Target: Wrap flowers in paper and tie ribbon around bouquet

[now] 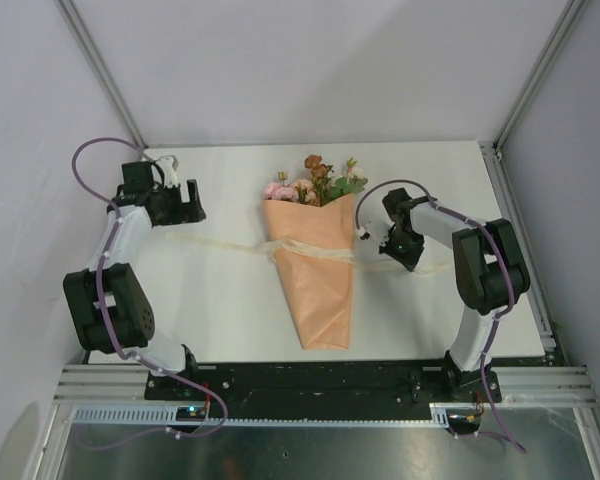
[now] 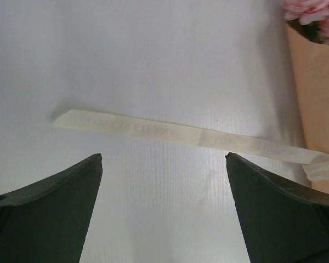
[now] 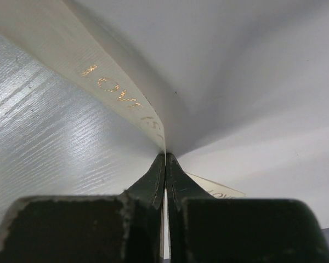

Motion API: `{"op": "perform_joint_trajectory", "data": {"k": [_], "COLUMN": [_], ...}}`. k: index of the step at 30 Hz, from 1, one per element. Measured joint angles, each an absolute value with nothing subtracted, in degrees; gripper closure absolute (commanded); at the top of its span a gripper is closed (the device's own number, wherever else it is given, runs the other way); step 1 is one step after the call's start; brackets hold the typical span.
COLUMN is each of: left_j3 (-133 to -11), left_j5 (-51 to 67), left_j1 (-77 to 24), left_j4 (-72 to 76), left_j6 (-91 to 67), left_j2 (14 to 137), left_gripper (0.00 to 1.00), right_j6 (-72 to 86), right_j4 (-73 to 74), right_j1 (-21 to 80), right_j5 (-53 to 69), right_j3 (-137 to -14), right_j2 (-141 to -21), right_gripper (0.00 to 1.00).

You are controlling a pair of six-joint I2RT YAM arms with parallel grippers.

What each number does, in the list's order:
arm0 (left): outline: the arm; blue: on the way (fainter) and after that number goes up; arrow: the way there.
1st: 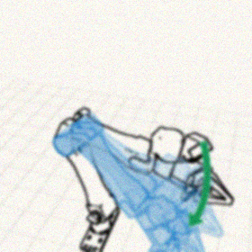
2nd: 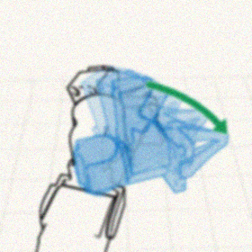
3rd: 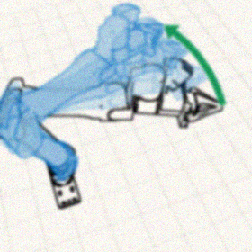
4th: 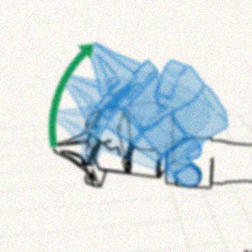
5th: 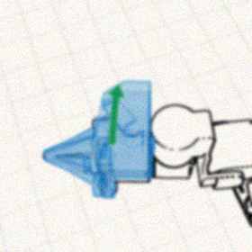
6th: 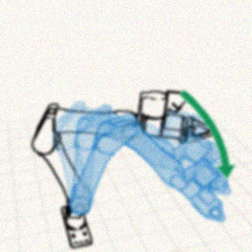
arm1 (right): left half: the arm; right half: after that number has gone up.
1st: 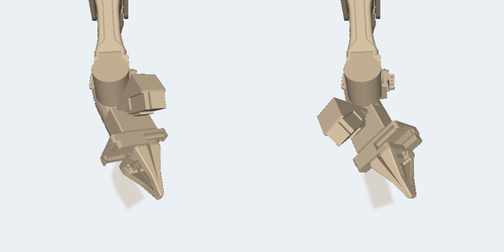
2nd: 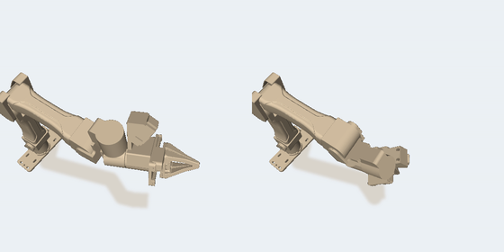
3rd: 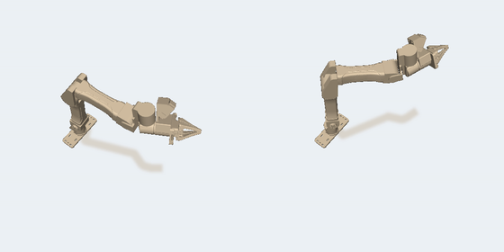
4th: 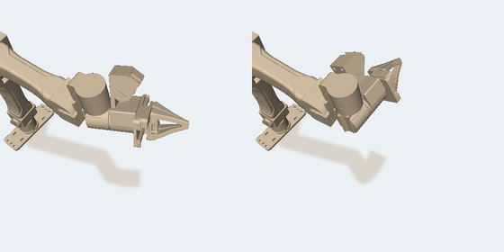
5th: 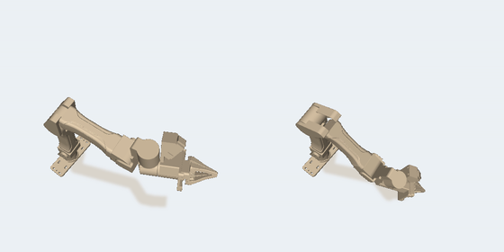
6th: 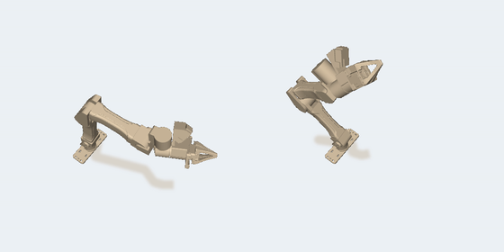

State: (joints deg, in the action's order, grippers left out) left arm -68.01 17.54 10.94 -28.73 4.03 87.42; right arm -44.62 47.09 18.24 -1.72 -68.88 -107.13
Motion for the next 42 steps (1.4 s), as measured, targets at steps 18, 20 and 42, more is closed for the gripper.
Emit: {"op": "perform_joint_trajectory", "data": {"k": [18, 20, 42], "left_j3": [-69.17, -70.08, -82.13], "left_j5": [1.85, 1.56, -2.20], "left_j1": [4.86, 4.89, 3.90], "left_j4": [-30.46, -30.74, -37.67], "left_j6": [-4.03, -4.12, -4.69], "left_j2": [103.20, 104.92, 115.83], "left_gripper": [0.01, 0.01, 0.71], "right_j6": [-43.07, -42.81, -42.04], "right_j4": [50.33, 50.94, 56.38], "right_j1": [17.89, 17.89, 15.22], "right_j5": [2.94, 3.60, 8.08], "right_j3": [-67.85, -67.85, -70.83], "right_j2": [-106.06, -106.06, -108.64], "right_gripper": [1.00, 1.00, 1.00]}}
